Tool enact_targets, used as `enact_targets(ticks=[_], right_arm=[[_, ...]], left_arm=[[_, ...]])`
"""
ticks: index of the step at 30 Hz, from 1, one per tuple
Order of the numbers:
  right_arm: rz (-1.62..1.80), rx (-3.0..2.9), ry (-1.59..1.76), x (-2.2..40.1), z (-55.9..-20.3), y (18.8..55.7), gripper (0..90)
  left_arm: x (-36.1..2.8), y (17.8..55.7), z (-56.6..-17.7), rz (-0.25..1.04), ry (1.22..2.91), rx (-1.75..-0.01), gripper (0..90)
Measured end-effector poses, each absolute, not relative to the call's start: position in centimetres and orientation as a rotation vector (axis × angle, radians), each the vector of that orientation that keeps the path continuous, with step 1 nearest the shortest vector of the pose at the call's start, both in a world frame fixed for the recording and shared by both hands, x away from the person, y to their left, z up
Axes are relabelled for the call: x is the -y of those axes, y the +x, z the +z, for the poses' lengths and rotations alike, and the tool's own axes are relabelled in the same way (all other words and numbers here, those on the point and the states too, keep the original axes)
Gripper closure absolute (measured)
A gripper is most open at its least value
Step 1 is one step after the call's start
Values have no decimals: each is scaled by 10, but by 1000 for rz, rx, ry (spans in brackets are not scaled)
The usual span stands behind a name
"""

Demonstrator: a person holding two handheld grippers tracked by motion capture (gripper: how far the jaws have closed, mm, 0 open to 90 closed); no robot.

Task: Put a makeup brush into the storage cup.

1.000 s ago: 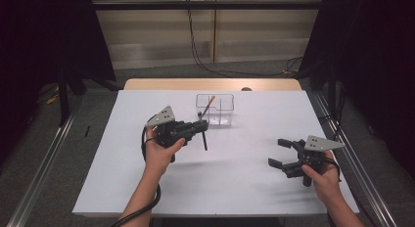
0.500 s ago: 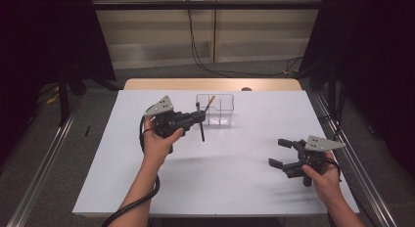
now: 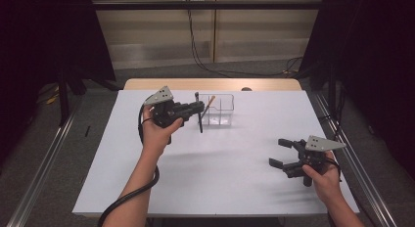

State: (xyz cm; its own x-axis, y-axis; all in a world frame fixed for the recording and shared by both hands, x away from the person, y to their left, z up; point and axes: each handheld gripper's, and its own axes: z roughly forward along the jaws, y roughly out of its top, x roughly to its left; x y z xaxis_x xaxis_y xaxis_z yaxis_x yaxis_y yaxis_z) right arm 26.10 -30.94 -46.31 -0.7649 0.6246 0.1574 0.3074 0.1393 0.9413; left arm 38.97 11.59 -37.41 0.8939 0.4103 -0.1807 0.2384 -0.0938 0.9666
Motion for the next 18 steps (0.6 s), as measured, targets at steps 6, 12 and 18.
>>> enact_targets(ticks=[6,12,18], right_arm=[[1667,-2147,907,310,-463,261,111],[1662,-2145,906,310,-464,262,112],[1668,-2147,904,310,-464,262,112]], left_arm=[[-115,398,-367,172,1690,-508,836],[-112,407,-363,175,1697,-509,836],[-109,415,-359,183,1701,-514,836]])
